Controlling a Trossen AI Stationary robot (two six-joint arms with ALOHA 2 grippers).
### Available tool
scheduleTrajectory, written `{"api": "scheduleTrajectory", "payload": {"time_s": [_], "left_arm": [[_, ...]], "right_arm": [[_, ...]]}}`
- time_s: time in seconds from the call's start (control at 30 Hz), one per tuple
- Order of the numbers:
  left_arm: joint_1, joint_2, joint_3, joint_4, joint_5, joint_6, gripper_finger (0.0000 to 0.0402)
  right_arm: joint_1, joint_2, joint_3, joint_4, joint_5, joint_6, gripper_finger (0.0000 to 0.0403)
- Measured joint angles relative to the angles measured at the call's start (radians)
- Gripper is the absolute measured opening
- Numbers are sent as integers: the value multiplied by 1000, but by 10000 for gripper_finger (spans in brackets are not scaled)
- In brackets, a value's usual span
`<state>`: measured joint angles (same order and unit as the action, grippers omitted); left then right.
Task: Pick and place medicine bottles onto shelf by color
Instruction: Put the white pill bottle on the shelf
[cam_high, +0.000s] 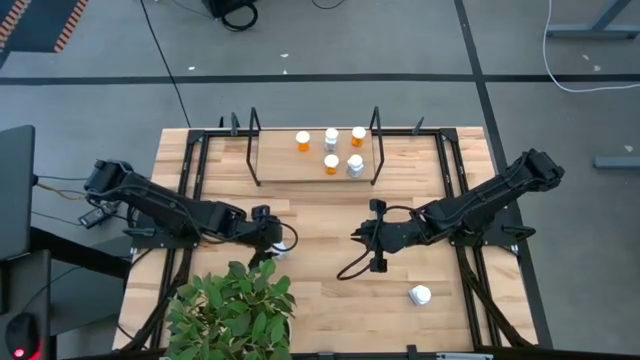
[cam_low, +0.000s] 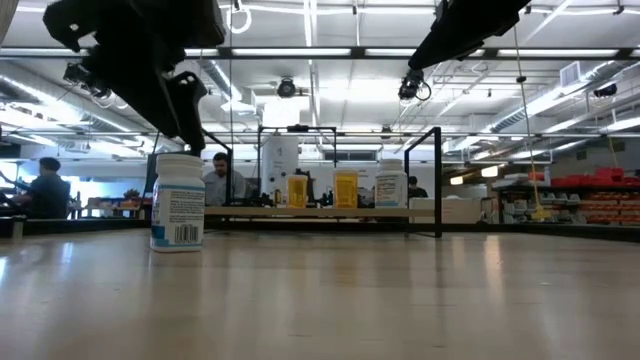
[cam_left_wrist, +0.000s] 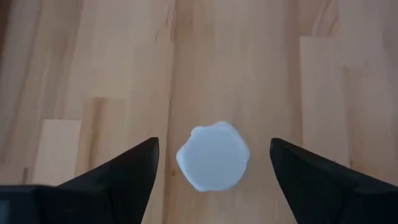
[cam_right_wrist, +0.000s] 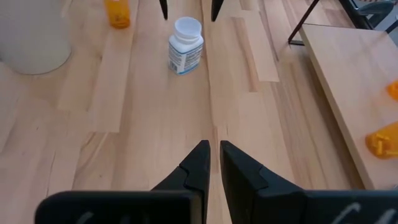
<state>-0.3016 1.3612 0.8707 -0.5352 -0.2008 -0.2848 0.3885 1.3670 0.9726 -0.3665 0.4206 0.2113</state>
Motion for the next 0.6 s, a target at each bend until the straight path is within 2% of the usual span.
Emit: {"api": "scheduleTrajectory", "payload": {"time_s": [0.27,0.47,0.6], "left_arm": [[0,90,-1,4,0,4,320],[1,101,-1,8,0,7,317],[1,101,-1,9,-13,8,302]], "right_arm": [[0,0,0,0,0,3,45],[0,0,0,0,-1,5,45],[0,0,0,-1,-1,5,45]]}}
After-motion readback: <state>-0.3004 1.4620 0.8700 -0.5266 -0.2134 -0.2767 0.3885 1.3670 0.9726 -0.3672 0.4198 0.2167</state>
